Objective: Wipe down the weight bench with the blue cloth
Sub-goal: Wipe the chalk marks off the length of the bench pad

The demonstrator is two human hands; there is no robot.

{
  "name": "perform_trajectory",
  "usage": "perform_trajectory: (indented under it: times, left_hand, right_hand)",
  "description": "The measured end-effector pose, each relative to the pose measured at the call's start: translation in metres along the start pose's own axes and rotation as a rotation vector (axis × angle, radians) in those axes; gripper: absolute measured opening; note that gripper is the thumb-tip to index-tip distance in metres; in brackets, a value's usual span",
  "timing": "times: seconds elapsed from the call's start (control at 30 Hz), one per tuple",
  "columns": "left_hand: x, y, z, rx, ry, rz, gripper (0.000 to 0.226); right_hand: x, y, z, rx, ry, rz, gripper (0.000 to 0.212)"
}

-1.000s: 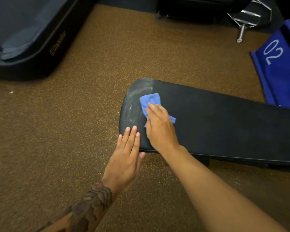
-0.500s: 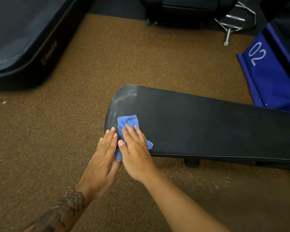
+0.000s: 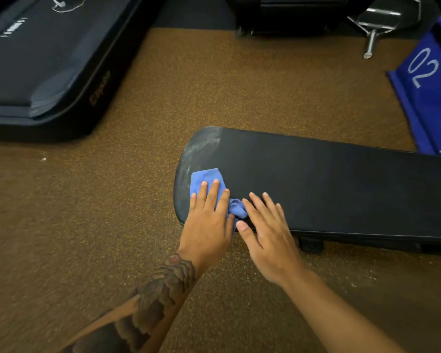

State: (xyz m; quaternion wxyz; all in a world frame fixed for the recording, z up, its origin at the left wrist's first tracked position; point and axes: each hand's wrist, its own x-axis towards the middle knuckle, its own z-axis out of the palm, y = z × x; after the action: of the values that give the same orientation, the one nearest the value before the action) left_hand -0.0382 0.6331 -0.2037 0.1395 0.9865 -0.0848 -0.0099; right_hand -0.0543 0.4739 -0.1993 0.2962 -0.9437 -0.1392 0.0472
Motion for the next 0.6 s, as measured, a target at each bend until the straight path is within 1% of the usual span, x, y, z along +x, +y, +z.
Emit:
perform_trajectory:
  times: [0.1,0.2,0.33,0.6]
  left_hand:
    - [0.003,-0.001,-0.002,-0.007,-0.019,0.013,0.061]
    - [0.015,-0.005,-0.002,-0.013,-0.036,0.047,0.061]
    - [0.042,-0.01,-0.004,-0.027,-0.037,0.145,0.049]
    - [0.108,-0.02,-0.011,-0.027,-0.093,0.304,0.051]
  right_hand:
    - [-0.007,0.006,0.008,-0.236,-0.042,-0.03,0.07]
    - [-0.009,0.009,0.013,-0.357,-0.045,-0.038,0.073]
    - [-0.008,0.008,0.014,-0.413,-0.059,-0.039,0.077]
    - [-0.008,0.004,0.015,-0.435,-0.081,-0.01,0.08]
